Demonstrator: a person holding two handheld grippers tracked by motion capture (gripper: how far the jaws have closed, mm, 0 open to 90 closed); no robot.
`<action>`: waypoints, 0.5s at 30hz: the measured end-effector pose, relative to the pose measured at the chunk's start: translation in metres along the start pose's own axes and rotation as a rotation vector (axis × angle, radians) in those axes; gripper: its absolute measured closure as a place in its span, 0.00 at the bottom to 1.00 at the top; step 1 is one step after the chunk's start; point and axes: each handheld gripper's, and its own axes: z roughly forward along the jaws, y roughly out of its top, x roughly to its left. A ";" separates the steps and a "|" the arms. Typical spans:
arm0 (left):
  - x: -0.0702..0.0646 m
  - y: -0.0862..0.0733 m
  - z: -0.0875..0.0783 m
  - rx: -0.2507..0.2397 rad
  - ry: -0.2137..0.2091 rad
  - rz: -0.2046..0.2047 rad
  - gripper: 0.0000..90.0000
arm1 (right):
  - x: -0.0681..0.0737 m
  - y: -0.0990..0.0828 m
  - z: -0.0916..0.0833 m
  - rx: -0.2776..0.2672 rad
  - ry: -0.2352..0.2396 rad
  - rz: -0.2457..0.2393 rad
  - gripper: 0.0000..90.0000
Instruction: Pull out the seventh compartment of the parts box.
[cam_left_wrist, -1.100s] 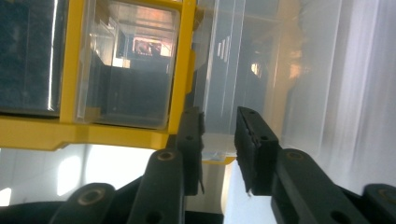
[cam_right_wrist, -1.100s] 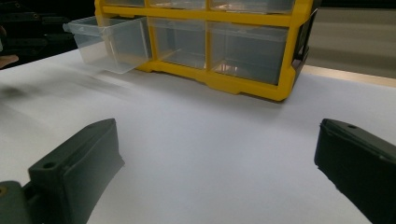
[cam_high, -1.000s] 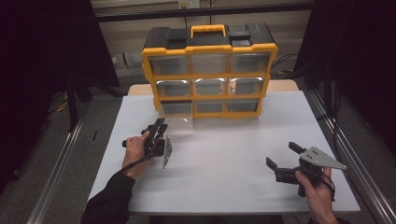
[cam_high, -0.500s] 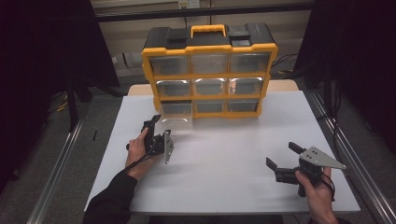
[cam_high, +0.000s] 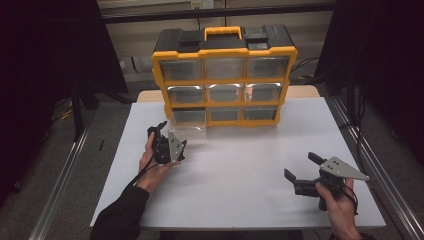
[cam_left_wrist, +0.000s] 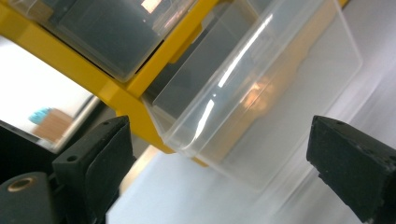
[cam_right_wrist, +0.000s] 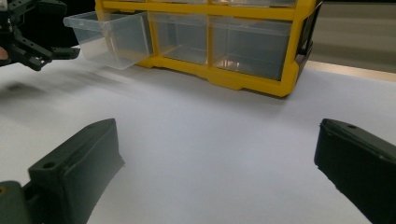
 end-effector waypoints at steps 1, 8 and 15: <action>0.001 0.001 0.000 -0.003 -0.013 -0.026 0.07 | 0.000 0.000 0.000 0.003 0.001 -0.001 0.00; 0.004 -0.001 0.003 0.012 -0.093 -0.185 0.05 | -0.001 -0.001 0.001 0.009 0.004 -0.004 0.00; 0.009 -0.004 0.004 0.061 -0.145 -0.388 0.05 | -0.001 0.000 0.002 0.011 0.005 -0.004 0.00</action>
